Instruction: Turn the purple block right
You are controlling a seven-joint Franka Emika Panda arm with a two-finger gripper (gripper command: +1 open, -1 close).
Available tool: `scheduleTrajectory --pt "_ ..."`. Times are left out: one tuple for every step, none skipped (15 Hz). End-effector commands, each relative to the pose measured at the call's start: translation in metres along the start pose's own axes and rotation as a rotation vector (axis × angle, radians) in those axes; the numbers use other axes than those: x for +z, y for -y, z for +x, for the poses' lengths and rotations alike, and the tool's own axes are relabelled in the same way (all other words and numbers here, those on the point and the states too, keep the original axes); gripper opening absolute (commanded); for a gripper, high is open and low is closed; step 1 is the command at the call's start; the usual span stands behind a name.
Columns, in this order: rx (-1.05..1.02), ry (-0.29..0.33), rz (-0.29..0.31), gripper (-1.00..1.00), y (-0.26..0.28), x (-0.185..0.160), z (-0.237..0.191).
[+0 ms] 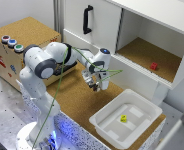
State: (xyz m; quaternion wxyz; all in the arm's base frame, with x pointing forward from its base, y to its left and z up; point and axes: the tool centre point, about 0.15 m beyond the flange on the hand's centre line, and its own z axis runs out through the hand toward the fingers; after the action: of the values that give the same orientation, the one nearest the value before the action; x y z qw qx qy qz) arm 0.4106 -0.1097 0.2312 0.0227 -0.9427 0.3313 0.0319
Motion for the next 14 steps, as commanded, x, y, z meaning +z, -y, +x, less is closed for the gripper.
scheduleTrajectory --pt "0.257 0.073 0.016 -1.0 0.011 0.007 0.007" --pt "0.322 0.085 0.027 -1.0 0.015 0.007 0.0" --pt "0.371 0.087 0.02 -1.0 0.019 0.008 -0.007" --pt "0.41 0.102 0.029 -1.0 0.025 0.01 -0.015" --pt "0.447 0.11 0.037 -1.0 0.03 0.013 -0.023" --pt "0.506 0.132 0.083 -1.0 0.034 0.021 -0.035" --pt "0.54 0.142 0.118 -1.0 0.04 0.027 -0.044" --pt "0.558 0.158 0.12 -1.0 0.045 0.029 -0.052" --pt "0.569 0.162 0.121 -1.0 0.046 0.026 -0.059" --pt "0.61 0.152 0.127 -1.0 0.041 0.022 -0.065" --pt "0.686 0.129 0.147 -1.0 0.033 0.016 -0.074" --pt "0.728 0.108 0.145 -1.0 0.028 0.01 -0.076" --pt "0.768 0.084 0.154 -1.0 0.025 0.006 -0.078" --pt "0.812 0.044 0.153 -1.0 0.022 -0.001 -0.081"
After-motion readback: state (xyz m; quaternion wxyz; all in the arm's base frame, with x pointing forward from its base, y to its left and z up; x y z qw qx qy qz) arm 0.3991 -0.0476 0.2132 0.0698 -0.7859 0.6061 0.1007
